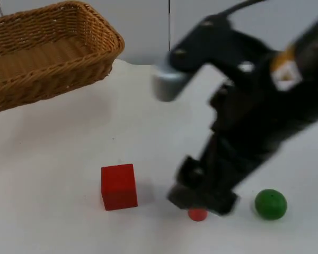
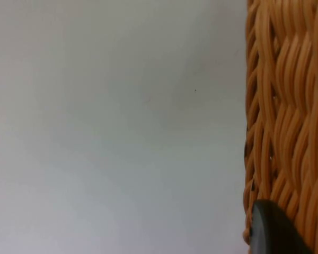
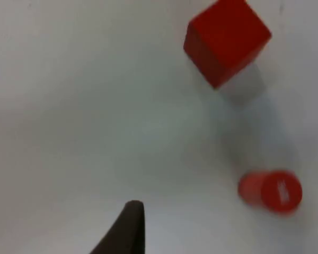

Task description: Pick up the basket with the left hand and place the object to the left of the red cylinder into the basket with the right hand.

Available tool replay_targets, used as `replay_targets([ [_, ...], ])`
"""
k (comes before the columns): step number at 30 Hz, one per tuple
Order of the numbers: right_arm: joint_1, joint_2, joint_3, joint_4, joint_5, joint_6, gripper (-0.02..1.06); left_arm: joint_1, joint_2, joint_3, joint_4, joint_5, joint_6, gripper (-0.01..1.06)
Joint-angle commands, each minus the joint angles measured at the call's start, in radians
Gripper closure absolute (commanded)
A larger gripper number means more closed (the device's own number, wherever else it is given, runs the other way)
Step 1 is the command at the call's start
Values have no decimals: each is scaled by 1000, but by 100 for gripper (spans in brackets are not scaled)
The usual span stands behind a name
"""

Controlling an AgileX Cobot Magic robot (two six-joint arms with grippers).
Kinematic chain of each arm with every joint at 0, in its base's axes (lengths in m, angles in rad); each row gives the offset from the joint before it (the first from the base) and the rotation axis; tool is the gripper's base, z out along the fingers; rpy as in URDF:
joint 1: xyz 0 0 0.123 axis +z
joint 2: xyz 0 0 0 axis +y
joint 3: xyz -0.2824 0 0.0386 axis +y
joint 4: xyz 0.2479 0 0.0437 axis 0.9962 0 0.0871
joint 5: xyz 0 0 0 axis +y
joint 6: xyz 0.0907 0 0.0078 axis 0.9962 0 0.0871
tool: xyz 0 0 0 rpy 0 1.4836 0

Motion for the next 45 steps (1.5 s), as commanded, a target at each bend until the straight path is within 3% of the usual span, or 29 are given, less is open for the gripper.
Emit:
replay_targets([
  [1,6,84,-73,-6,-23,-56,-1,3,-12,0,-31,-6,-7,105],
  [9,6,291,-256,-4,-43,-179,-1,3,-12,0,-31,-4,-7,105],
  [13,6,425,-368,-2,-43,-288,-1,3,-10,0,-9,9,-9,105],
  [19,6,557,-491,21,0,-394,-1,3,-10,0,33,17,-35,105],
  [27,6,678,-582,21,-2,-398,2,3,-10,0,36,17,-35,105],
  [30,6,699,-587,24,-22,-398,10,3,-10,0,36,17,-35,105],
  [32,6,712,-587,44,-36,-394,34,3,-10,0,37,17,-35,105],
  [35,6,690,-587,44,19,-379,81,3,-10,0,45,15,-35,105],
  [36,6,690,-587,44,19,-379,81,3,-10,0,45,15,-35,105],
  [37,6,671,-587,44,50,-363,101,3,-10,0,46,15,-35,105],
  [43,6,515,-587,131,213,-355,104,3,-10,0,46,18,-35,105],
  [45,6,442,-587,119,277,-290,104,3,-10,0,46,19,-35,105],
])
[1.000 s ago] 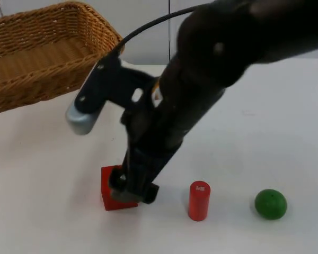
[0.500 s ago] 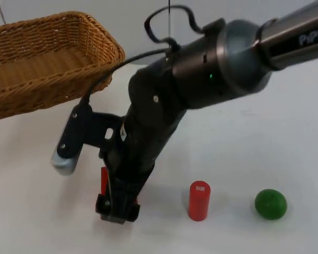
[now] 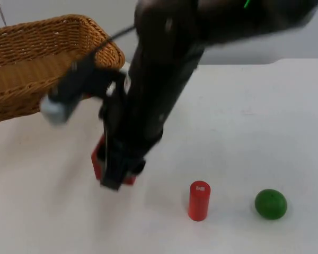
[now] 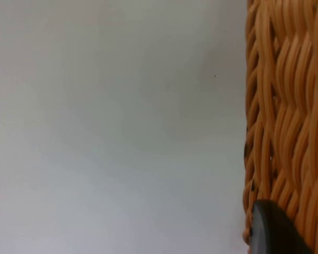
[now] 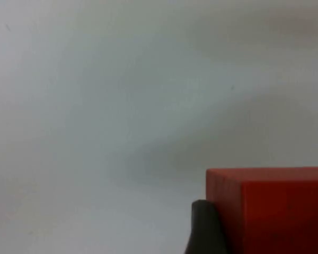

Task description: Pick up the basket with the left hand and place the object to the left of the red cylinder into the basket with the right hand.

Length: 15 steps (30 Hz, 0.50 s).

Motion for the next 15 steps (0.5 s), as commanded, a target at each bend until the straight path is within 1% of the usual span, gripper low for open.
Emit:
replay_targets([
  [1,6,-85,-4,-1,69,60,104,3,-10,0,-21,9,-9,105],
  [2,3,-127,-4,-6,90,87,104,3,-10,0,-19,9,-9,105],
  [3,3,-127,-4,-6,90,87,104,3,-10,0,-19,9,-9,105],
  [6,3,-237,-4,-26,122,121,104,3,-10,0,-16,9,-9,105],
  [9,3,-285,-4,-27,122,130,104,3,-10,0,-6,9,-9,105],
  [12,3,-317,-4,-25,122,174,104,3,-10,0,-2,13,-9,105],
  [15,3,-315,-13,-28,126,174,104,3,-10,0,0,17,-9,105],
])
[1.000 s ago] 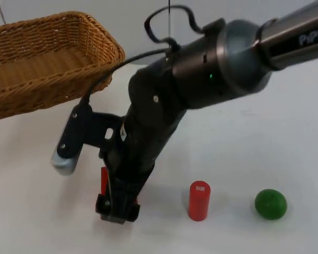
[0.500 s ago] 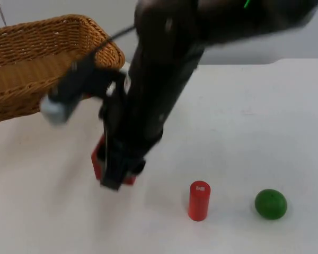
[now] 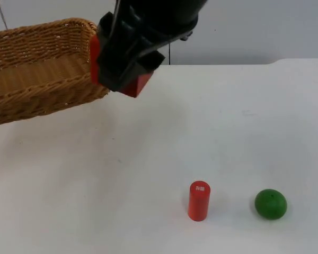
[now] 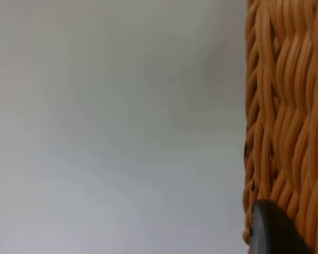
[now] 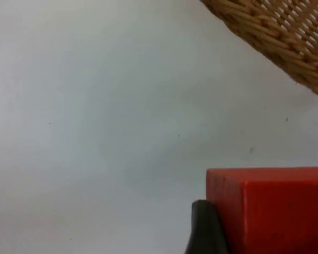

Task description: Pick up the basket with the left hand and place the object to the left of the red cylinder into the basket with the right hand.

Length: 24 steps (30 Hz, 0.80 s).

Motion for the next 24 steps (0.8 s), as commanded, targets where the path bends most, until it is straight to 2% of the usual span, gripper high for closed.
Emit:
replay_targets([
  [1,3,2,-13,-5,3,7,104,3,-10,0,-19,9,-7,105],
  [5,3,43,-79,-7,8,13,105,3,-10,0,-17,16,-7,105],
  [9,3,179,-303,-25,47,38,105,3,-10,0,-12,22,-7,105],
  [10,3,179,-303,-25,47,38,105,3,-10,0,-12,22,-7,105],
  [15,3,456,-711,-27,96,104,105,3,-10,0,-12,30,-5,105],
  [17,3,484,-751,-30,98,114,105,3,-10,0,-12,33,-5,105],
  [20,3,654,-968,-79,81,170,105,3,-10,0,-12,40,9,105],
  [24,3,758,-1069,-108,51,196,105,3,-10,0,-12,44,13,105],
])
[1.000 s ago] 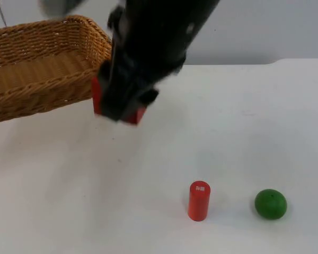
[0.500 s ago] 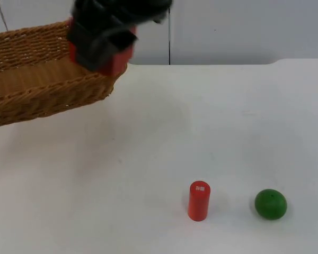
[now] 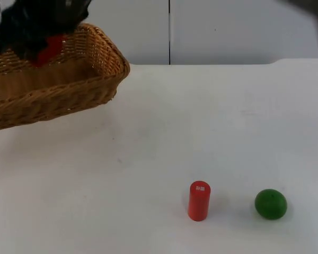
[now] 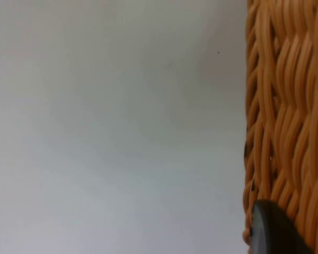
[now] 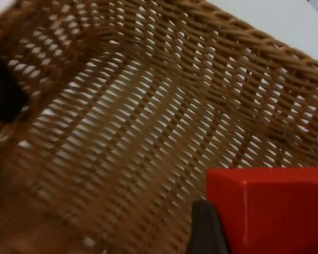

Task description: Pick up the basket with the left hand and place the object to the left of the red cylinder into the basket with the right hand.

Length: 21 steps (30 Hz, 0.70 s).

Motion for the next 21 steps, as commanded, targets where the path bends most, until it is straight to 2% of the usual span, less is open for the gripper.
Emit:
replay_targets([
  [1,3,51,-54,-22,-25,19,105,3,-10,-2,-22,13,8,105],
  [5,1,91,-60,-20,-30,40,102,3,-10,-2,-22,13,8,105],
  [7,1,104,-60,-12,-30,39,89,3,-10,-2,-22,13,15,105],
  [8,1,104,-60,-12,-30,39,89,3,-10,-2,-22,13,15,105],
  [10,1,104,-60,-10,-30,55,66,3,-10,-2,-22,11,15,105],
  [11,1,102,-60,-8,-30,59,42,3,-10,-2,-22,11,15,105],
  [12,1,97,-60,-6,-21,59,26,3,-10,-2,-22,11,15,105],
  [13,1,97,-60,-6,-21,59,26,3,-10,-2,-22,11,15,105],
  [15,1,66,-62,-3,6,59,0,3,-10,-2,-22,11,15,105],
  [18,1,21,-62,-3,36,56,-1,3,-10,-2,-22,6,15,105],
  [21,1,-82,-62,-3,121,56,-1,3,-10,-2,-22,6,15,105],
])
